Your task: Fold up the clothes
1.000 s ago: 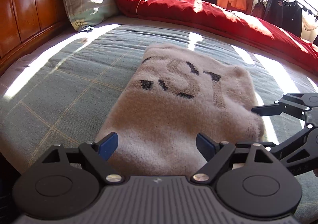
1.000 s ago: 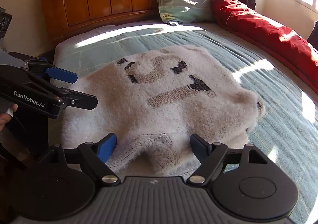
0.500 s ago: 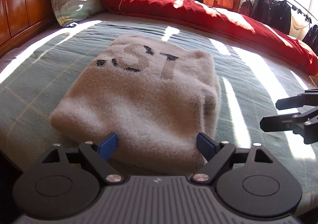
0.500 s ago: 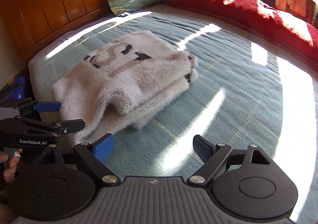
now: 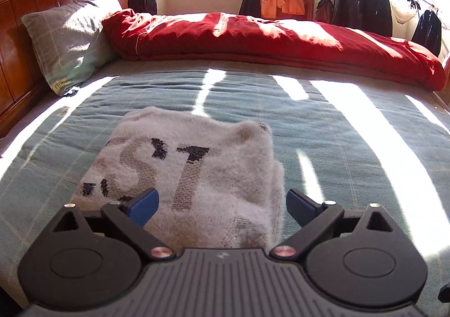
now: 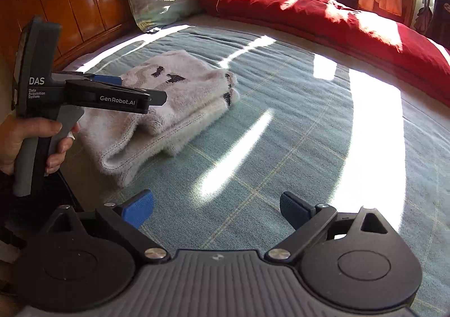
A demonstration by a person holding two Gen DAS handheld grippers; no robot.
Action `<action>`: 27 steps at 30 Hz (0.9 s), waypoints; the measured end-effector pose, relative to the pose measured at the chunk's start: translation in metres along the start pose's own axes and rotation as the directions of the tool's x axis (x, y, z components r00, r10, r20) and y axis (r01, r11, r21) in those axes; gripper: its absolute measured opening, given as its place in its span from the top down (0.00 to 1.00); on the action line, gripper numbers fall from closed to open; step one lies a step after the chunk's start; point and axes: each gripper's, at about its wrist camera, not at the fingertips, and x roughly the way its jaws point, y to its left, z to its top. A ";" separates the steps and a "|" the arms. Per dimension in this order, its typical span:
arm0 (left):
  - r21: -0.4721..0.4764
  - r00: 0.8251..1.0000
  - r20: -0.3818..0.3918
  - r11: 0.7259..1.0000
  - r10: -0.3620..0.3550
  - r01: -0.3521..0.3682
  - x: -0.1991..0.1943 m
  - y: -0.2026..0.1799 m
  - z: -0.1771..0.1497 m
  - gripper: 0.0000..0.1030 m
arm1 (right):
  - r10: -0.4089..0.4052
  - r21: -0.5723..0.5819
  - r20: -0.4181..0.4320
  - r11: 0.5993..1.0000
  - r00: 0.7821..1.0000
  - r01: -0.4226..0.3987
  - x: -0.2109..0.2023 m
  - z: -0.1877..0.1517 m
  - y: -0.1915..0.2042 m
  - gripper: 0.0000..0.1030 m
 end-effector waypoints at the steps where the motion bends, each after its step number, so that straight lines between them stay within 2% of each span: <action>1: -0.010 0.999 -0.042 1.000 0.003 -0.004 0.012 0.000 -0.004 0.06 | -0.008 0.009 -0.004 1.000 1.000 0.008 -0.001 -0.003 -0.004 0.05; 3: -0.030 0.995 -0.096 0.999 0.010 -0.013 0.029 0.000 -0.015 0.02 | -0.016 0.027 -0.010 1.000 1.000 0.016 -0.003 -0.007 -0.012 0.04; 5: -0.022 0.997 -0.071 1.000 0.012 -0.014 0.031 0.000 -0.024 0.00 | -0.018 0.047 -0.017 0.999 1.000 0.019 -0.002 -0.011 -0.021 0.03; 10: -0.113 0.997 -0.069 0.993 -0.042 0.034 0.031 0.015 -0.023 0.01 | 0.002 0.106 -0.043 0.994 0.999 0.002 0.007 -0.015 -0.036 0.03; 14: -0.040 0.993 -0.114 0.999 -0.019 0.015 0.033 0.007 -0.016 0.00 | 0.028 0.139 -0.049 0.990 0.998 -0.021 0.007 -0.019 -0.038 0.03; 17: -0.062 0.992 -0.128 0.998 0.011 -0.019 0.025 0.003 -0.013 0.01 | 0.027 0.133 -0.035 0.991 0.999 -0.023 0.001 -0.021 -0.035 0.03; 20: -0.070 0.990 -0.098 0.992 0.102 -0.109 -0.001 -0.003 -0.011 0.01 | 0.027 0.127 -0.014 0.992 1.000 -0.025 -0.008 -0.021 -0.033 0.01; 22: -0.059 0.984 -0.035 0.983 0.173 -0.175 -0.031 -0.010 -0.012 0.01 | 0.027 0.121 0.001 0.992 1.000 -0.027 -0.014 -0.021 -0.031 0.01; 25: -0.067 0.975 0.063 0.975 0.215 -0.211 -0.084 -0.013 -0.018 0.01 | 0.033 0.113 0.024 0.993 0.999 -0.035 -0.022 -0.020 -0.026 0.01; 27: -0.090 0.973 0.090 0.975 0.211 -0.203 -0.113 -0.011 -0.023 0.01 | 0.037 0.112 0.039 0.993 0.999 -0.042 -0.028 -0.019 -0.021 0.01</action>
